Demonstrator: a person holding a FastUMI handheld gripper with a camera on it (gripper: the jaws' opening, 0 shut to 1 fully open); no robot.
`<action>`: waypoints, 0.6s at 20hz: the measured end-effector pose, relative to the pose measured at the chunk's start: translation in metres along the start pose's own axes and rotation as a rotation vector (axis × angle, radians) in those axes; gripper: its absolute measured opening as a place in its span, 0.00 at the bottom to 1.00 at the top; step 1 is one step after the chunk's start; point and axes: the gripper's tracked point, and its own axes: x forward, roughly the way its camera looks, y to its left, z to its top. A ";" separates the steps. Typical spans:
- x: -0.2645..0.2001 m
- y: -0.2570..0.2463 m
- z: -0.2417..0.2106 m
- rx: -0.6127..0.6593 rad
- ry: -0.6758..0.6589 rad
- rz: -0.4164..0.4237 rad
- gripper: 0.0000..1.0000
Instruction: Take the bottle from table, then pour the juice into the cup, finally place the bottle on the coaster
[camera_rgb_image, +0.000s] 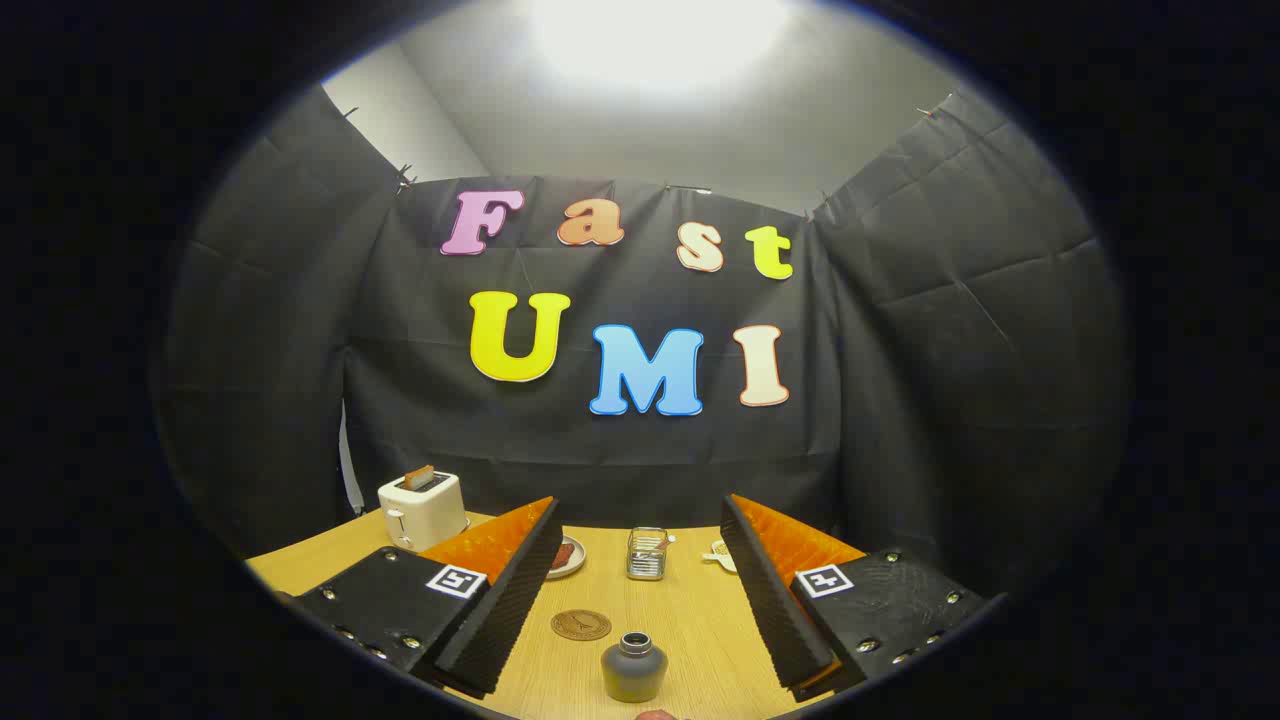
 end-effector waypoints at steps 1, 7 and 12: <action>0.001 0.002 -0.001 -0.004 0.004 0.003 0.97; 0.002 0.007 0.006 -0.035 -0.045 0.019 0.97; -0.003 0.011 -0.007 -0.012 -0.037 0.031 0.97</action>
